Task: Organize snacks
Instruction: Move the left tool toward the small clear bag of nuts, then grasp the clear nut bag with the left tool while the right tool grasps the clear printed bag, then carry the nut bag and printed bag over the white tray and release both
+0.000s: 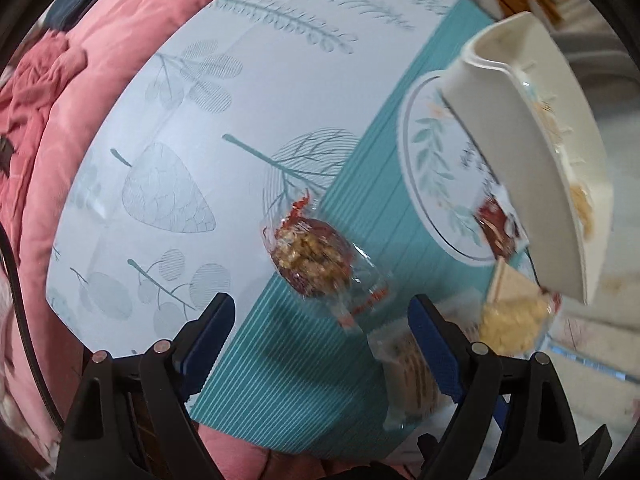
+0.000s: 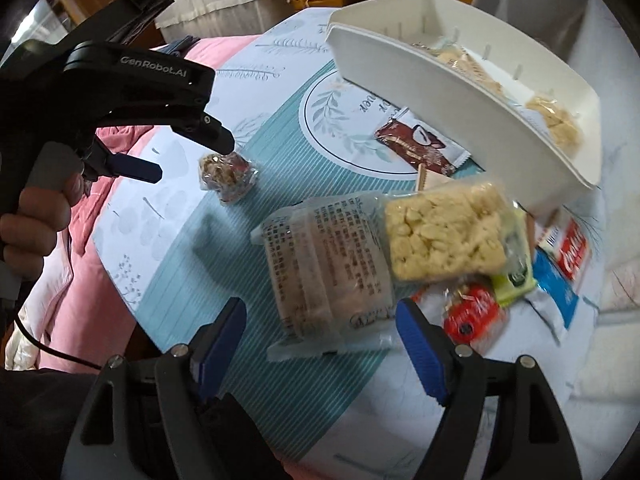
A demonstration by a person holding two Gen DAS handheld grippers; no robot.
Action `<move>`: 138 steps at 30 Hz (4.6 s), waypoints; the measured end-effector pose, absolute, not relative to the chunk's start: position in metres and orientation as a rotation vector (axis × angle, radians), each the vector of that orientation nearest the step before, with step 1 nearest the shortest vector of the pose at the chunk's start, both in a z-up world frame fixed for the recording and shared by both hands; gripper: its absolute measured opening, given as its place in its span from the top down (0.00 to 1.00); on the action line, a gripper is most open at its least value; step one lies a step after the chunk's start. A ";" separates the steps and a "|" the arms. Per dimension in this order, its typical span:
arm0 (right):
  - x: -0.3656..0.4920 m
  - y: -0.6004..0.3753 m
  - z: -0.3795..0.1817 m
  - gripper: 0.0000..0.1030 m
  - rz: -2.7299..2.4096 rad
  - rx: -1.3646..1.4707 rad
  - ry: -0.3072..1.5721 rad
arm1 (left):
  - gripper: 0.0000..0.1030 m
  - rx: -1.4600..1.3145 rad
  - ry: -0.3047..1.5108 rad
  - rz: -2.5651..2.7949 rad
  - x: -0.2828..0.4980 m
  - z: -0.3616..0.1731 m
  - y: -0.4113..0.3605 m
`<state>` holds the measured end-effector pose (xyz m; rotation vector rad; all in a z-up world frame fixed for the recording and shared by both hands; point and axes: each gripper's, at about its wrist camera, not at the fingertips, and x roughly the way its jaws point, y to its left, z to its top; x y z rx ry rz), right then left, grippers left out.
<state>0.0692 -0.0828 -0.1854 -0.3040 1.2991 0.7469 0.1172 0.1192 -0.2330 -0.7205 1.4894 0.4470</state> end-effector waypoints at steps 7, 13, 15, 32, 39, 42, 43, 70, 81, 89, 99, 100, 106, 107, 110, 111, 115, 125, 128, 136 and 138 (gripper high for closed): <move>0.079 -0.074 -0.210 0.25 0.791 -0.344 1.325 | 0.15 -0.776 1.531 0.519 0.126 -0.258 0.125; 0.085 -0.067 -0.224 0.24 0.819 -0.371 1.357 | 0.15 -0.799 1.539 0.549 0.131 -0.265 0.126; 0.088 -0.064 -0.228 0.22 0.831 -0.371 1.368 | 0.15 -0.799 1.553 0.548 0.134 -0.268 0.124; 0.082 -0.027 -0.244 0.19 0.854 -0.487 1.398 | 0.64 -0.755 1.574 0.539 0.148 -0.274 0.097; 0.086 -0.021 -0.240 0.27 0.843 -0.496 1.428 | 0.69 -0.759 1.591 0.535 0.148 -0.270 0.102; 0.089 -0.022 -0.238 0.29 0.837 -0.483 1.457 | 0.69 -0.757 1.594 0.533 0.150 -0.264 0.103; 0.091 -0.023 -0.238 0.29 0.833 -0.474 1.470 | 0.69 -0.755 1.595 0.534 0.149 -0.261 0.103; 0.142 -0.066 -0.153 0.29 0.759 -0.115 1.467 | 0.69 -0.580 1.463 0.362 0.168 -0.090 0.092; 0.182 -0.088 -0.124 0.29 0.615 0.024 1.361 | 0.69 -0.467 1.447 0.202 0.219 -0.064 0.079; 0.213 -0.099 -0.118 0.29 0.451 0.215 1.314 | 0.69 -0.386 1.478 0.053 0.263 -0.074 0.078; 0.243 -0.106 -0.133 0.28 0.281 0.430 1.241 | 0.69 -0.321 1.395 -0.113 0.310 -0.104 0.084; 0.244 -0.105 -0.135 0.28 0.265 0.431 1.230 | 0.69 -0.318 1.387 -0.126 0.314 -0.107 0.085; 0.256 -0.107 -0.151 0.28 0.178 0.458 1.183 | 0.69 -0.294 1.325 -0.202 0.333 -0.126 0.086; 0.257 -0.106 -0.152 0.28 0.167 0.462 1.175 | 0.69 -0.292 1.314 -0.218 0.334 -0.128 0.086; 0.263 -0.106 -0.152 0.28 0.138 0.478 1.148 | 0.68 -0.284 1.305 -0.243 0.338 -0.136 0.084; 0.265 -0.106 -0.152 0.27 0.130 0.486 1.140 | 0.68 -0.286 1.307 -0.250 0.338 -0.139 0.084; 0.270 -0.104 -0.152 0.25 0.105 0.496 1.118 | 0.68 -0.298 1.283 -0.283 0.333 -0.141 0.085; 0.267 -0.103 -0.147 0.15 0.081 0.531 1.092 | 0.57 -0.268 1.248 -0.305 0.320 -0.124 0.091; 0.259 -0.104 -0.142 0.15 0.078 0.539 1.094 | 0.56 -0.271 1.241 -0.316 0.312 -0.116 0.092; 0.222 -0.116 -0.124 0.15 0.059 0.551 1.067 | 0.48 -0.248 1.249 -0.350 0.287 -0.104 0.080; 0.209 -0.123 -0.121 0.15 0.041 0.556 1.068 | 0.44 -0.237 1.250 -0.359 0.281 -0.100 0.076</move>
